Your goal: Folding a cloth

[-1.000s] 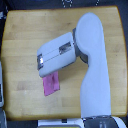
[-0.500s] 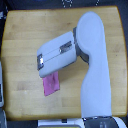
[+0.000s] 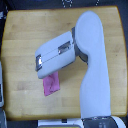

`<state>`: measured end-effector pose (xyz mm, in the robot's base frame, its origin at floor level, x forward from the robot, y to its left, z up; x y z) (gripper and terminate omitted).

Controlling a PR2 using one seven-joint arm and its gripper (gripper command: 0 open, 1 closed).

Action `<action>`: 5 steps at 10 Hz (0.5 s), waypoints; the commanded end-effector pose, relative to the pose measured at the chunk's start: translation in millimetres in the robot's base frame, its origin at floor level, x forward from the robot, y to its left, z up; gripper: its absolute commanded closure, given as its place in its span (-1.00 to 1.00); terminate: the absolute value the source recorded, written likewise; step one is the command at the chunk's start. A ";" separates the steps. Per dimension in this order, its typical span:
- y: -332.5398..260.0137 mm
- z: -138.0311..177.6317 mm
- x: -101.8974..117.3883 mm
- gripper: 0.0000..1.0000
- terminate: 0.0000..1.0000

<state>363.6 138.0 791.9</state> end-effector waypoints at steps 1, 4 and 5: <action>10.2 2.6 -11.9 -1.00 -1.00; 8.5 7.4 -13.9 -1.00 -1.00; 7.5 8.8 -13.1 -1.00 -1.00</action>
<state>353.4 146.0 793.5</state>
